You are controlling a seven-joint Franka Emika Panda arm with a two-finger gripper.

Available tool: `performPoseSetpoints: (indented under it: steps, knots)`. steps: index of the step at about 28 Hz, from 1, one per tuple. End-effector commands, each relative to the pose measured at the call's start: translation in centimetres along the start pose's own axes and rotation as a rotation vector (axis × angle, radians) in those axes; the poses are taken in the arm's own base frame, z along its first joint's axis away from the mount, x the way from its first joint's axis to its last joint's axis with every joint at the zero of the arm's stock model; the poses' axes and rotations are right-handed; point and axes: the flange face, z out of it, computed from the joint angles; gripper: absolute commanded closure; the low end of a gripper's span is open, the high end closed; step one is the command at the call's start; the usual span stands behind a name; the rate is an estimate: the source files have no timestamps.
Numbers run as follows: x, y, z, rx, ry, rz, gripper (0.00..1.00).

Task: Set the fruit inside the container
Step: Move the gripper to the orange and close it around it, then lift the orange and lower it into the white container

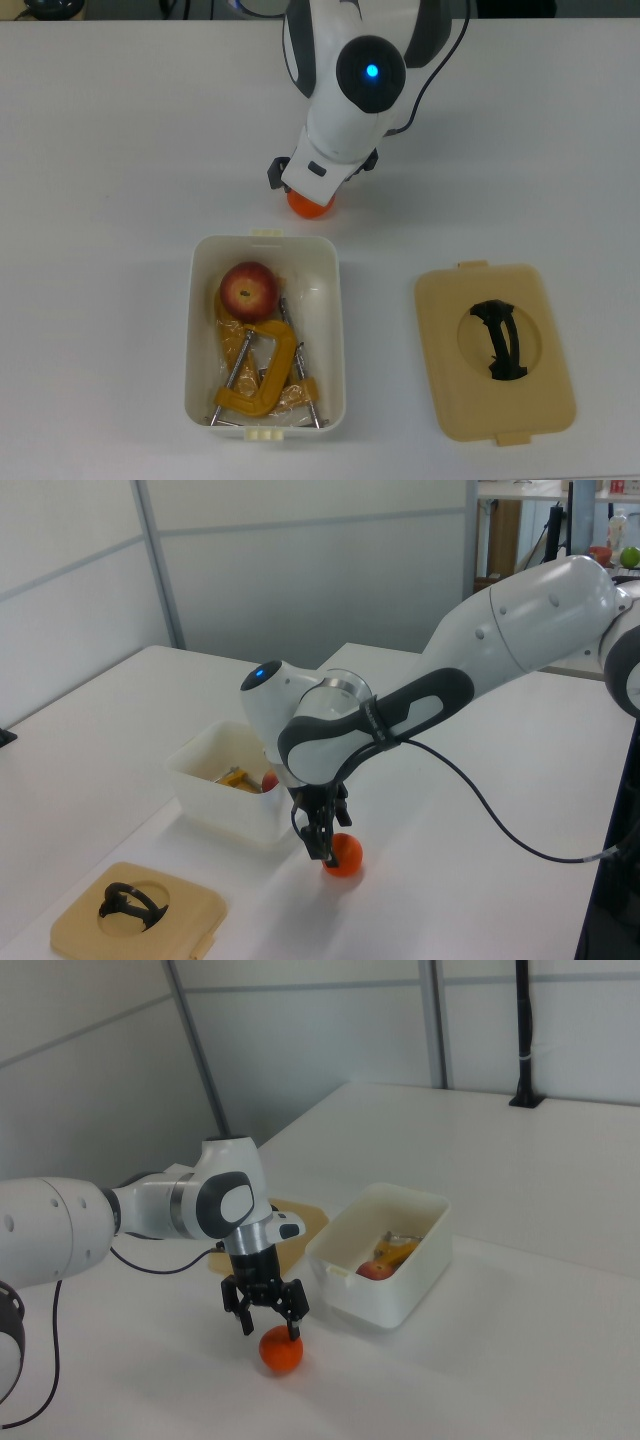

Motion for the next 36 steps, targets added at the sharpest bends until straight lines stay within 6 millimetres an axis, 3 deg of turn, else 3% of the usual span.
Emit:
performPoseSetpoints:
  steps: [1, 6, 7, 9, 11, 12, 13, 16, 17, 22, 27, 28, 31, 34, 36]
  knots:
    - [0.2, -0.2, 1.9, -0.032, -0.045, -0.033, 0.00]
    - [0.1, 0.0, 2.6, -0.074, -0.059, -0.050, 0.01]
    - [0.1, 0.1, 3.2, -0.084, -0.069, -0.057, 0.13]
    - [0.1, 0.0, 3.3, -0.090, -0.074, -0.061, 0.24]
    - [0.1, -0.2, 3.2, -0.092, -0.070, -0.060, 0.49]
    - [0.1, -0.3, 3.1, -0.092, -0.076, -0.060, 0.67]
    - [0.0, -0.2, 3.0, -0.091, -0.079, -0.058, 0.77]
    - [0.0, -0.2, 2.7, -0.086, -0.082, -0.055, 0.91]
    - [-0.1, -0.2, 2.5, -0.082, -0.078, -0.051, 0.99]
    - [-0.5, -0.1, 0.7, -0.081, -0.068, -0.047, 1.00]
    - [-0.8, 0.6, -5.5, -0.011, -0.029, -0.010, 1.00]
    - [-1.0, 1.4, -7.9, 0.019, 0.010, 0.006, 1.00]
    - [-1.2, 2.3, -10.9, 0.045, 0.069, 0.029, 1.00]
    - [-1.3, 4.5, -12.9, 0.065, 0.124, 0.082, 0.99]
    - [-1.1, 5.9, -13.0, 0.083, 0.154, 0.118, 0.99]
